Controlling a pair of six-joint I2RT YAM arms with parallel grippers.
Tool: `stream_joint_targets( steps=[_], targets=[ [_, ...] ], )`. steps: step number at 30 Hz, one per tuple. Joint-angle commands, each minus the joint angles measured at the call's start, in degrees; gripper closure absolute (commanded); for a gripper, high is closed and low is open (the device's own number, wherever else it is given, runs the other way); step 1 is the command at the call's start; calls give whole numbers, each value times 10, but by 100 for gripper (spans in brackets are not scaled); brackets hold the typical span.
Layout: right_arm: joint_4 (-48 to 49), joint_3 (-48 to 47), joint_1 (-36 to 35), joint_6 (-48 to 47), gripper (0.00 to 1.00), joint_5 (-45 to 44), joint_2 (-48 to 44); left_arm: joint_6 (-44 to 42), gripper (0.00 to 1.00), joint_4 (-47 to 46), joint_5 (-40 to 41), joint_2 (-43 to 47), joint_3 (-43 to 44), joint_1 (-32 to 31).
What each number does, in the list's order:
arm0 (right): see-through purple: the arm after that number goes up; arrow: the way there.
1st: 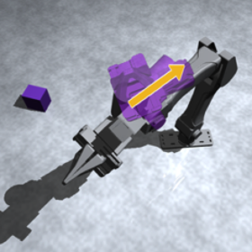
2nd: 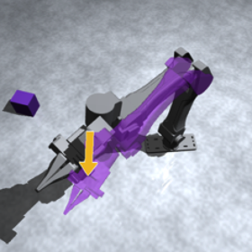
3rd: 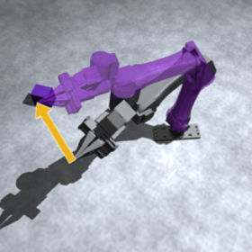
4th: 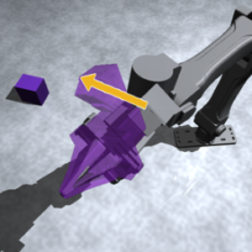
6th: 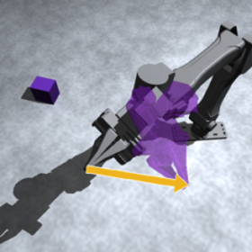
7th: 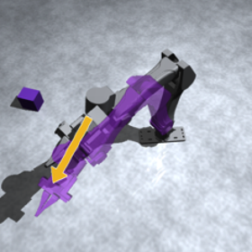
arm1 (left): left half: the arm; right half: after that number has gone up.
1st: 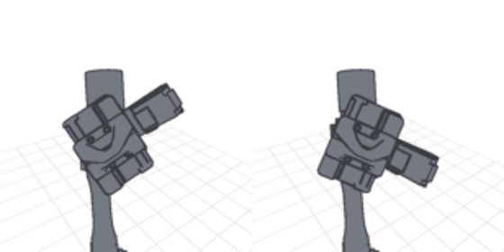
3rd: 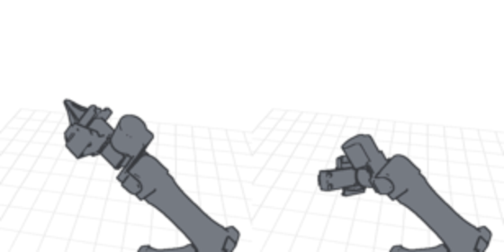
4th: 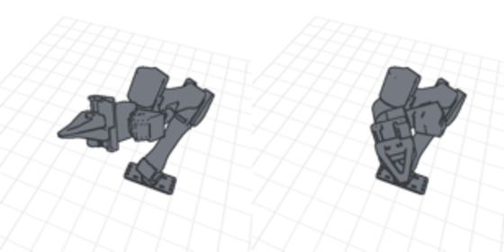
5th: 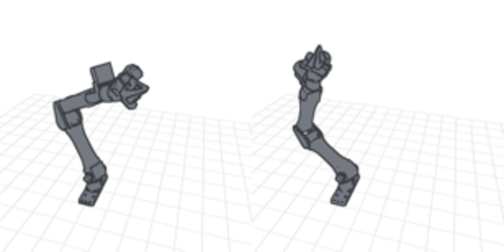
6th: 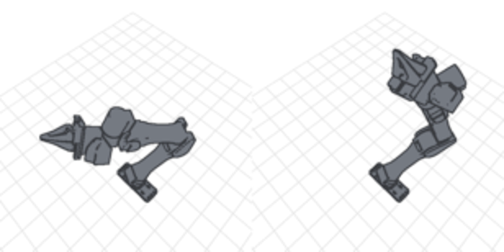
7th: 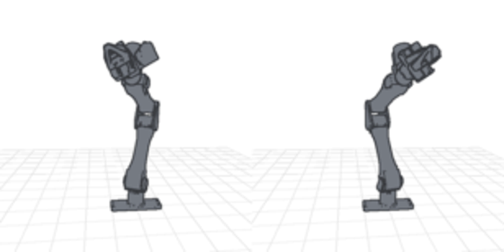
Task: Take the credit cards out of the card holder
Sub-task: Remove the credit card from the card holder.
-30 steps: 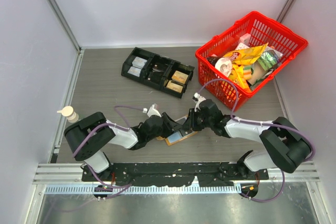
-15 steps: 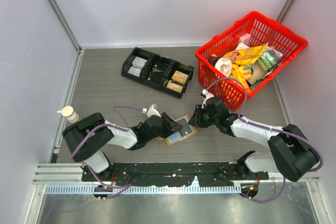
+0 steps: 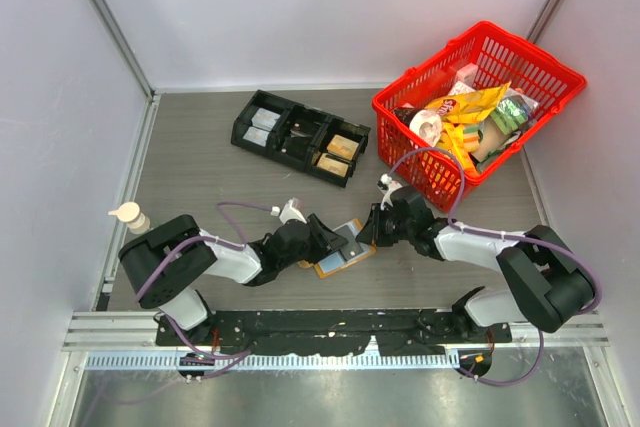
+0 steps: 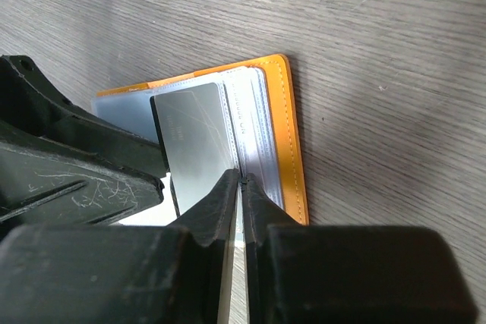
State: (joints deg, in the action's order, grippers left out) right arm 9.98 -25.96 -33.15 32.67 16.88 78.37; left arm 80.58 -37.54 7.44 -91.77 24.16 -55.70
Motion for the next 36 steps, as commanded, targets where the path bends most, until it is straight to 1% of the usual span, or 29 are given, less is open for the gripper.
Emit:
stream_joint_targets(
  steps=[1,5,9,15,22,25,30,34,36],
  targets=[
    [-2,11,0,14,88,21,4,-8,54,-12,7,12,-10,1],
    [-10,15,0,12,89,16,5,2,55,-64,13,11,-27,1],
    [-7,23,0,14,89,16,4,15,60,-111,17,16,-46,1],
    [-7,27,0,13,89,16,-2,23,75,-107,28,47,-48,1],
    [-5,28,0,14,89,20,-5,27,78,-97,26,52,-39,0],
    [-1,30,1,17,89,22,-7,33,83,-101,26,46,-39,1],
    [7,35,0,20,89,27,-3,40,83,-107,16,26,-32,0],
    [16,37,-1,25,89,32,-1,46,77,-124,9,5,-28,1],
    [16,38,-2,26,89,32,-4,49,69,-126,8,-3,-26,1]
  ],
)
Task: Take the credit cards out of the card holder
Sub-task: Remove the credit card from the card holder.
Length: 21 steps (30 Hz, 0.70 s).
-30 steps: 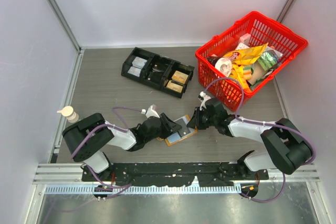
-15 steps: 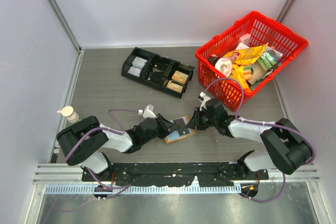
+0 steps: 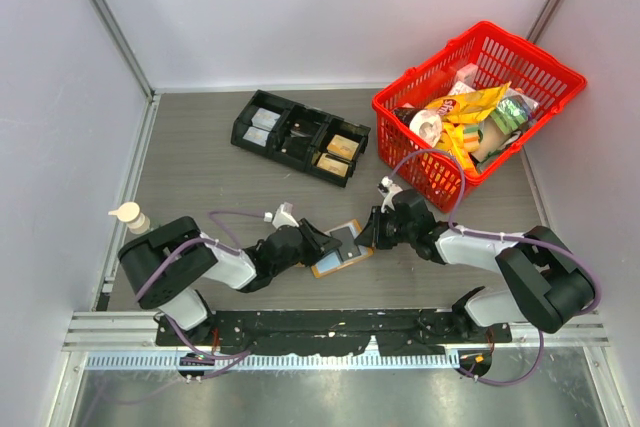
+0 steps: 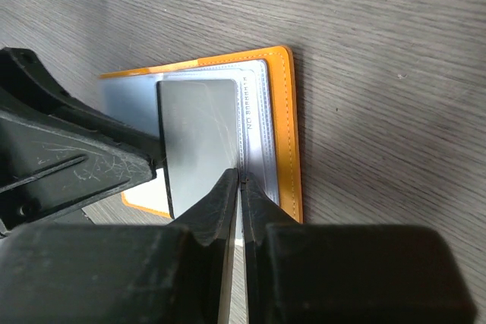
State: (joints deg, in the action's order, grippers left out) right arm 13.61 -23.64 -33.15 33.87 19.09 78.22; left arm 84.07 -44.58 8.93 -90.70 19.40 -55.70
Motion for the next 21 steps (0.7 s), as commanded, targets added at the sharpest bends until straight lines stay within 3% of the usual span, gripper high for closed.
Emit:
stream_joint_targets(
  steps=[1,6,13,21],
  targets=[
    [-20,16,-2,14,89,8,-3,15,66,-59,-7,-18,21,0],
    [-18,18,-2,16,89,4,-3,18,62,-75,-5,-27,20,1],
    [-27,18,-2,18,89,-13,0,21,81,-82,3,-12,2,1],
    [-32,18,-2,21,89,-31,7,33,97,-74,24,32,-45,2]
  ],
)
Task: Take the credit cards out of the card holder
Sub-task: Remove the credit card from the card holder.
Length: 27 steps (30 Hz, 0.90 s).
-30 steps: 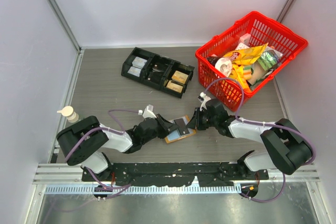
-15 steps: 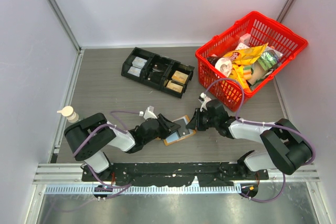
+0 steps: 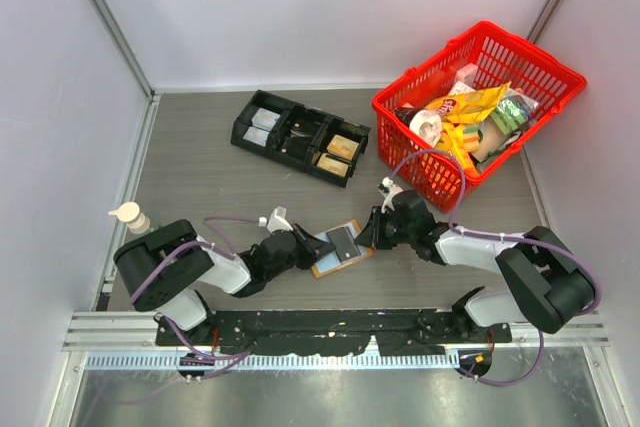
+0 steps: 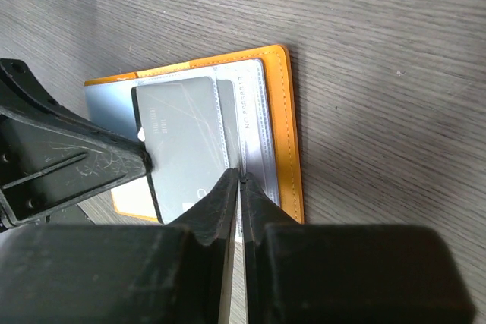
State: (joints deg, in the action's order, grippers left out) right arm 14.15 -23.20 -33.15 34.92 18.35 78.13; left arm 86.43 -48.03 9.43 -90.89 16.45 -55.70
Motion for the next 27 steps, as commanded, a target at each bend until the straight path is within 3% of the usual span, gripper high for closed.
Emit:
stream_joint_targets(
  steps=[1,10,11,13,16,22,27],
  targets=[
    [-38,13,-2,12,89,-25,9,10,100,-37,21,36,-19,1],
    [-54,1,-1,5,89,-23,-11,1,99,3,23,58,-24,1],
    [-60,-3,-2,3,89,-23,-20,-4,94,8,21,59,-22,1],
    [-67,-10,-2,-3,89,-26,-28,-10,74,19,16,60,-13,1],
    [-75,-16,-1,-7,89,-23,-36,-16,58,38,14,57,1,1],
    [-85,-33,-1,-15,88,-23,-52,-30,55,50,2,43,26,1],
    [-90,-48,-1,-23,81,-46,-63,-31,55,67,3,44,29,1]
  ],
)
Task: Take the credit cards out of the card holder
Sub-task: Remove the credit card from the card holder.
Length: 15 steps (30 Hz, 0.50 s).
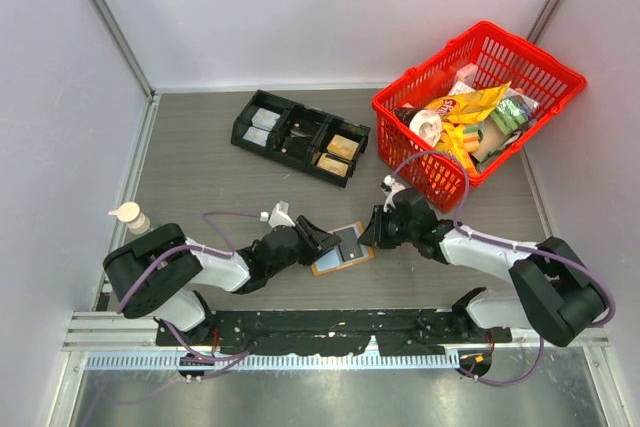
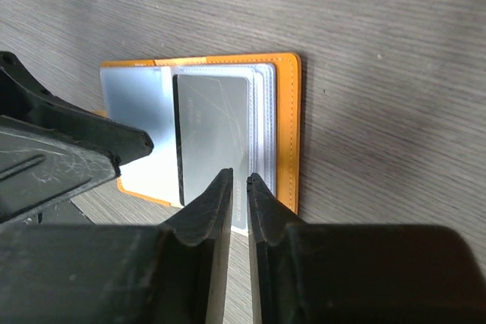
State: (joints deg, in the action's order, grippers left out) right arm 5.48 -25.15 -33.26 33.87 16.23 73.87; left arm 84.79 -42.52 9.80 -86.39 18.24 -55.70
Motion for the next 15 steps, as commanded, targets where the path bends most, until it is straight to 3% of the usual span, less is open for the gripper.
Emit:
stream_joint_targets(
  steps=[1,15],
  targets=[
    [-3,-32,0,-14,81,-26,-19,-16,55,16,0,1,11,1],
    [42,-4,0,-10,85,21,56,-29,55,37,-13,1,29,1]
  ],
)
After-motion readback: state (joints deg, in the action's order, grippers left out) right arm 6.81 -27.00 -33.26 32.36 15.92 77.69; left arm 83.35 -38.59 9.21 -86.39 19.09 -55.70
